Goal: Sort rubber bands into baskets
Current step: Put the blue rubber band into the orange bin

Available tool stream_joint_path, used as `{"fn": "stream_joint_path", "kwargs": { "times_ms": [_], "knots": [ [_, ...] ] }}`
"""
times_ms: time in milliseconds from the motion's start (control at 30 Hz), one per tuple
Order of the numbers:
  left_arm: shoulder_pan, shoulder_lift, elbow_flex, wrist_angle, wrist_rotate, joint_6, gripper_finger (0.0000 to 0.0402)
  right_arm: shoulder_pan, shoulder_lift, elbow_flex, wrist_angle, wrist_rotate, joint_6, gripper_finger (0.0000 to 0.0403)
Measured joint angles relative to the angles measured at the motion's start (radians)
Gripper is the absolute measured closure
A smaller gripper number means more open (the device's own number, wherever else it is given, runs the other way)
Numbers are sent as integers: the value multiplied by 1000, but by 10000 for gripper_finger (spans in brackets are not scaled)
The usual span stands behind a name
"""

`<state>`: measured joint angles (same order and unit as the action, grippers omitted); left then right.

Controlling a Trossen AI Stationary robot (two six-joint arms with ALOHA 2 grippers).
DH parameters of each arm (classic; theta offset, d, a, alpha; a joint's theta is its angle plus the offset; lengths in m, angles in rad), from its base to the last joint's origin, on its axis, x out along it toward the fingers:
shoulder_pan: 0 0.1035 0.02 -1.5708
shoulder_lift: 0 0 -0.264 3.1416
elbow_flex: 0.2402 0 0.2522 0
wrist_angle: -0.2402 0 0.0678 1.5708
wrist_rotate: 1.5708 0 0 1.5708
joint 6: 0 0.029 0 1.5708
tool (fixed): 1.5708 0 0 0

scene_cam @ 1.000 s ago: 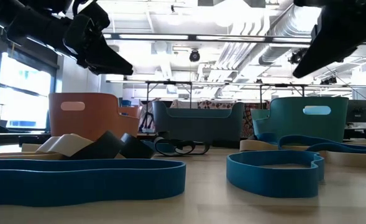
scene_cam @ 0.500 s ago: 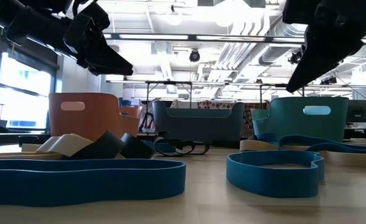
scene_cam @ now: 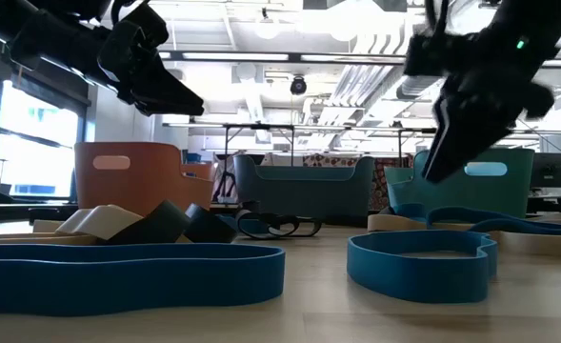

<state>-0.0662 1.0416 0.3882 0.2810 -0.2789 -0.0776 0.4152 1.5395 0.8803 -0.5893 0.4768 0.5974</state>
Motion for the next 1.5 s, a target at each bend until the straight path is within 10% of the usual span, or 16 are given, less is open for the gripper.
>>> {"fn": "stream_joint_path", "kwargs": {
  "times_ms": [500, 867, 1500],
  "knots": [
    [0, 0, 0, 0, 0, 0, 243, -97, 106, 0, 83, -97, -186, 268],
    [0, 0, 0, 0, 1, 1, 243, -135, 106, 0, 98, -200, -243, 394],
    [0, 0, 0, 0, 100, 5, 243, -125, 105, 195, 99, -117, -352, 402]
  ]
}}
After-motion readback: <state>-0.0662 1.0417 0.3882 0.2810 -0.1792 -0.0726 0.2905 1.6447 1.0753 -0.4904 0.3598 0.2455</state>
